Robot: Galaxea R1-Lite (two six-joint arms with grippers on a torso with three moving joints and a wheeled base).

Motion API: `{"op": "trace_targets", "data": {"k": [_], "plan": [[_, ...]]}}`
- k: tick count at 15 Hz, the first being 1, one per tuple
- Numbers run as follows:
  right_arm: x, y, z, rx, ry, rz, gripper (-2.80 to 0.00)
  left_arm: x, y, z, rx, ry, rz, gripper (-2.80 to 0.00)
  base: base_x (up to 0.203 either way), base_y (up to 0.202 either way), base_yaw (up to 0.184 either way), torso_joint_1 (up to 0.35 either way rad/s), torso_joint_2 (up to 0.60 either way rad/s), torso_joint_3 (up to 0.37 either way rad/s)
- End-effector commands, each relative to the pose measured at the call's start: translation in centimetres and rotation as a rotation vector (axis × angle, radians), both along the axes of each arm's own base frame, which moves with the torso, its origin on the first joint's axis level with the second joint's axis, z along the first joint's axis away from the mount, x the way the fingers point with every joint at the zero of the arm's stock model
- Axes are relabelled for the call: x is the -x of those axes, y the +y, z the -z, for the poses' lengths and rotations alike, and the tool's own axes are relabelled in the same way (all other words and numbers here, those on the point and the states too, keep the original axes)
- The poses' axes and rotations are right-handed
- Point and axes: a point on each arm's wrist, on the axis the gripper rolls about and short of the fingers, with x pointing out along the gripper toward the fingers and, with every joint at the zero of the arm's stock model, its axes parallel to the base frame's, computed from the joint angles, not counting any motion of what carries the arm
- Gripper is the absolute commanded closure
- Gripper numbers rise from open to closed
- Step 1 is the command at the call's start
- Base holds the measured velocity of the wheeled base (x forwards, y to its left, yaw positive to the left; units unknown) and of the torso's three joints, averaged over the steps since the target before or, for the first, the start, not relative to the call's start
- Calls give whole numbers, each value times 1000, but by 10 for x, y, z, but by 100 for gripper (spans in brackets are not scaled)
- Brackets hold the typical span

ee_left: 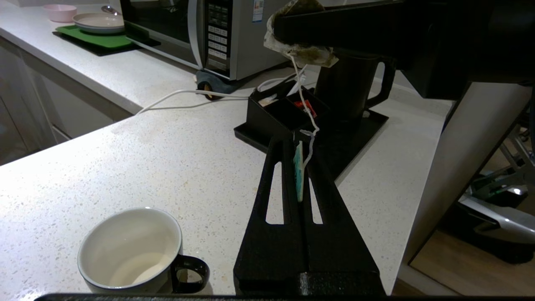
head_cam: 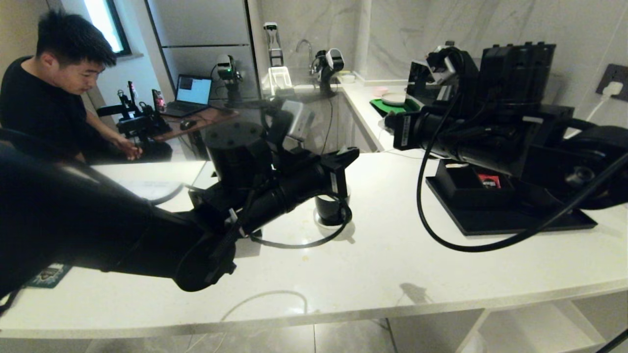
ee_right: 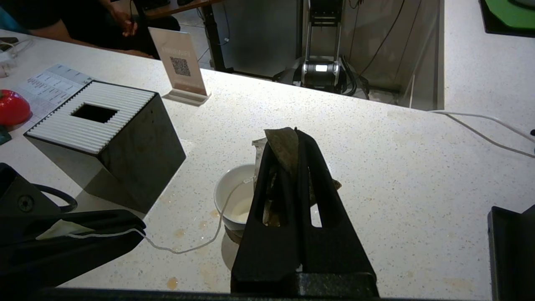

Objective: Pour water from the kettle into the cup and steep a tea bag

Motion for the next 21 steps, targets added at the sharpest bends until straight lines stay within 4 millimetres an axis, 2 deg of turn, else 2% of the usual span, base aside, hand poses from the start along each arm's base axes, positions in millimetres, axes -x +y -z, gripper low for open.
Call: {"op": "trace_targets", "data": {"k": [1,7,21], "plan": [[0,1,2,3,5,-1,0,0,0,0,4,-3,1,0,0,0,0,0,0,0],[3,-1,9,15,25,1,0,0,0,0,5,-5,1,0,0,0,0,0,0,0],[4,-2,9,18,29,3,0,0,0,0,5,-2,1,0,0,0,0,0,0,0]]}}
